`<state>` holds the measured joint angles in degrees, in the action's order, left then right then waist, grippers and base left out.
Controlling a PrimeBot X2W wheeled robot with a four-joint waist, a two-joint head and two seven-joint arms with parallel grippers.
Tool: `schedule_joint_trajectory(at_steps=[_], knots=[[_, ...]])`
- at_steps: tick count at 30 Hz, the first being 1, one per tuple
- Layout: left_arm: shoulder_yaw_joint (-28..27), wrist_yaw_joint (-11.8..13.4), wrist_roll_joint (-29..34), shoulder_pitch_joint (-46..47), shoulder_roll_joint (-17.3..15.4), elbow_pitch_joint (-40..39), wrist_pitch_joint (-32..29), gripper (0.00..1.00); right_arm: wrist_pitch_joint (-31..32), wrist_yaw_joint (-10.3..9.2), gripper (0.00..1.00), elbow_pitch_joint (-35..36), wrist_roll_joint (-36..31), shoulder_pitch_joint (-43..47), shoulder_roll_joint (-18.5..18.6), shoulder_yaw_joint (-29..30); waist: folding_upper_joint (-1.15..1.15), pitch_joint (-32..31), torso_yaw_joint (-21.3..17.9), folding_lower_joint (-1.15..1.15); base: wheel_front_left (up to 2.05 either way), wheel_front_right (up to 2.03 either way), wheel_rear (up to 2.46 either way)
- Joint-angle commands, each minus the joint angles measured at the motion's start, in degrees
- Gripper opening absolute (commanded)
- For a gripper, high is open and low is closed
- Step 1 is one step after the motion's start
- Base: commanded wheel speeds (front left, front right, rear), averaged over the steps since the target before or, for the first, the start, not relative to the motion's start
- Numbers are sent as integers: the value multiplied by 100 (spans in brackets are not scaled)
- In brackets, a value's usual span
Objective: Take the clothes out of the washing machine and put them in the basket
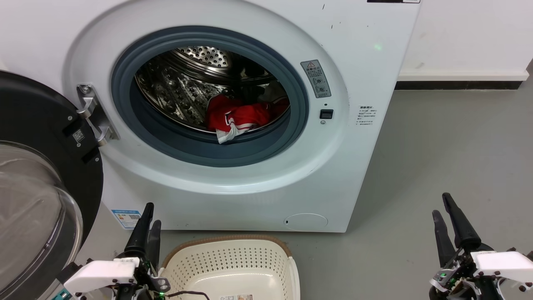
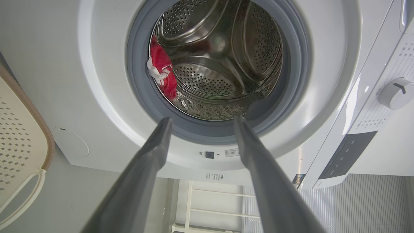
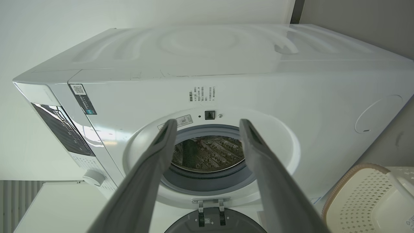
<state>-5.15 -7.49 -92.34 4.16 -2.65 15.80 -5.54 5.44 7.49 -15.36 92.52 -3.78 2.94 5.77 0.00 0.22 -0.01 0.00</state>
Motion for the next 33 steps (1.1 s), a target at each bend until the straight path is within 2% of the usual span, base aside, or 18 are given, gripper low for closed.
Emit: schedule_joint_trajectory(at_steps=[1, 8, 12, 33], knots=[[78, 0, 2, 181, -12, -127, 64, 100, -64, 0, 100, 147, -61, -108, 3, -45, 0, 2, 0, 0, 0, 0, 0], [221, 0, 198, 254, -14, -274, 268, 100, -261, 0, 100, 304, -274, -77, 2, -147, 0, 8, 0, 0, 0, 0, 0], [274, 0, 497, 297, -15, -410, 373, 100, -366, 0, 100, 384, -605, -61, 2, -177, 0, 12, 0, 0, 0, 0, 0], [761, 0, 3217, 431, -19, -841, 854, 100, -847, 0, 100, 940, -3692, 41, 1, -370, 0, 29, 4, 0, 0, 0, 0]])
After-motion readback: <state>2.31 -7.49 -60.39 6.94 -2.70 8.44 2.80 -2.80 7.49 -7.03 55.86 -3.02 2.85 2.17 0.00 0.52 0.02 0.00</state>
